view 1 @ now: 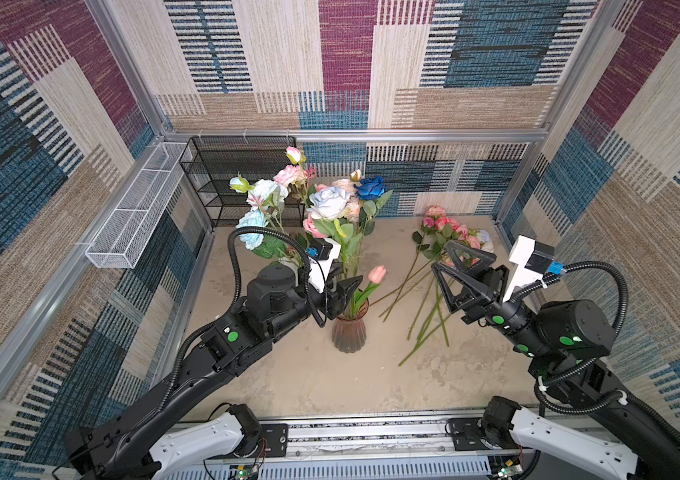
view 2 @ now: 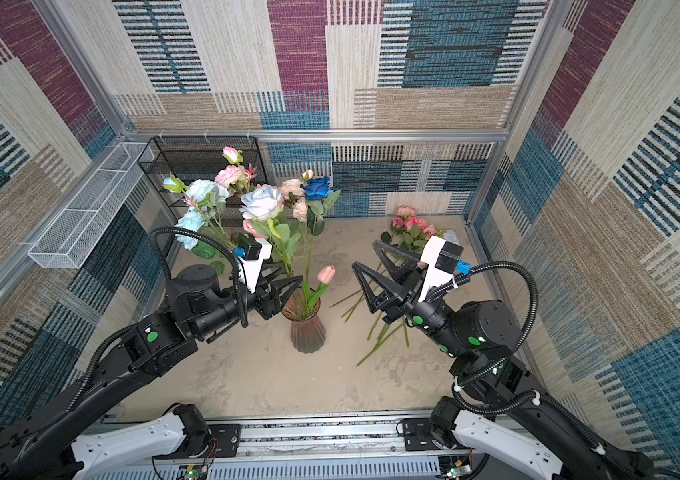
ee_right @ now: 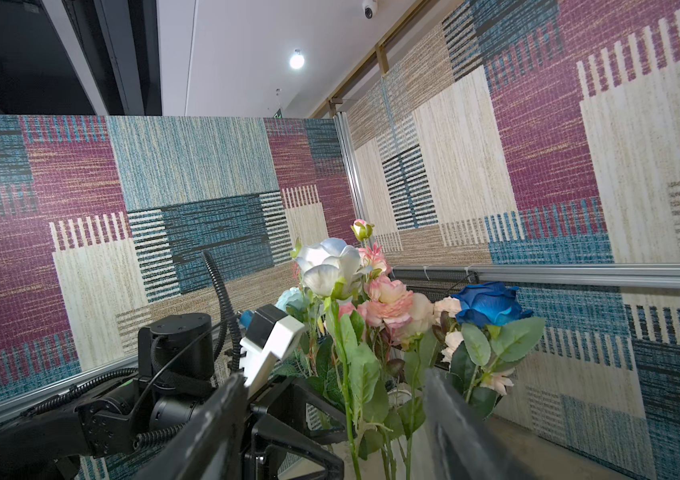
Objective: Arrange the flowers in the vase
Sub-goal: 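Lower the pink glass vase onto the table and open the left gripper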
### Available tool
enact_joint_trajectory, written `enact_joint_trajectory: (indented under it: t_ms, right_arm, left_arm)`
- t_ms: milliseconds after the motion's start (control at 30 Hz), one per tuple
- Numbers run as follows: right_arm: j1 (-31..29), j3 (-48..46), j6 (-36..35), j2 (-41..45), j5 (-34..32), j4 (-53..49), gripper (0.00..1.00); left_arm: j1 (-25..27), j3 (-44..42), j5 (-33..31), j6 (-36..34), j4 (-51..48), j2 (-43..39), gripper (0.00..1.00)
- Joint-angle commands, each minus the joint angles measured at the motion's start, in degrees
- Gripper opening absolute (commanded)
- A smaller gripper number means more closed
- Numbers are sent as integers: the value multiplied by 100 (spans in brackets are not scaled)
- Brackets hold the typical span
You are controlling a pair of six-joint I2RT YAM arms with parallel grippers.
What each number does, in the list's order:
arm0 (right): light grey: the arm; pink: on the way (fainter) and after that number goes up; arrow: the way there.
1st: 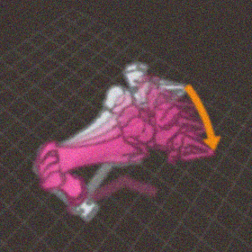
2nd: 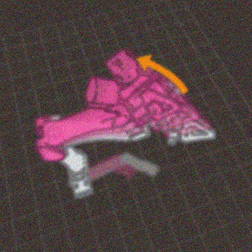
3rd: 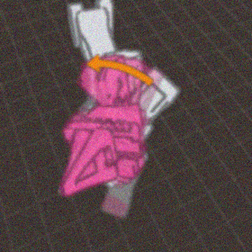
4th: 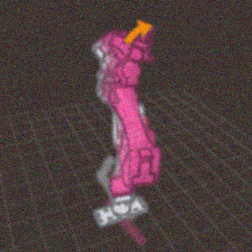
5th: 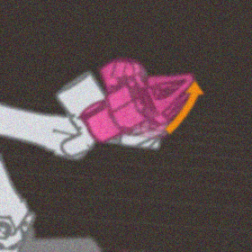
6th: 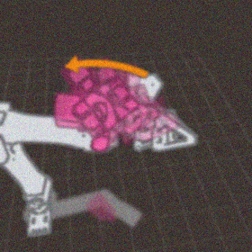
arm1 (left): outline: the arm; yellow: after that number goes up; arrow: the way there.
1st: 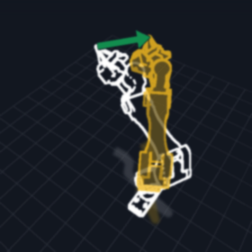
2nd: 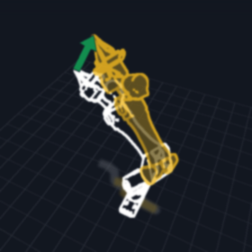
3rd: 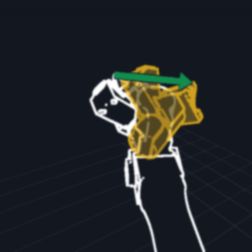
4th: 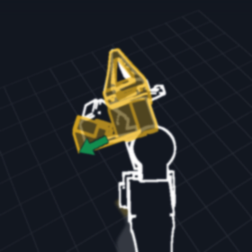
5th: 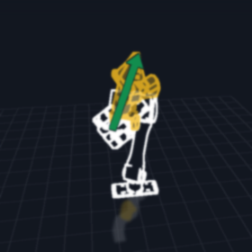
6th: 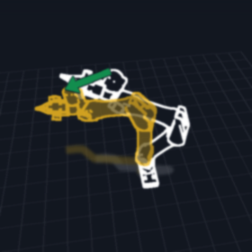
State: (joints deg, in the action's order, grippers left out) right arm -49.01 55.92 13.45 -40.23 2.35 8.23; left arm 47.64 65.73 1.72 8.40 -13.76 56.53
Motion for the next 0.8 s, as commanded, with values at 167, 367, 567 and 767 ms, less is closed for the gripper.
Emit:
enact_joint_trajectory:
  t_ms: [167,367,567,767]
  right_arm:
    - [-4,-81,200,-46,-108,-129,69]
    - [-2,-49,190,-30,-121,-181,69]
    - [4,-92,215,-35,-103,-195,69]
    - [-3,-134,252,-1,-103,-208,69]
  left_arm:
    - [-6,143,-148,39,-92,153,15]
    - [-8,-92,-225,92,0,190,0]
    - [-7,-271,-225,142,-55,286,0]
    - [-5,-419,-242,187,-163,459,0]
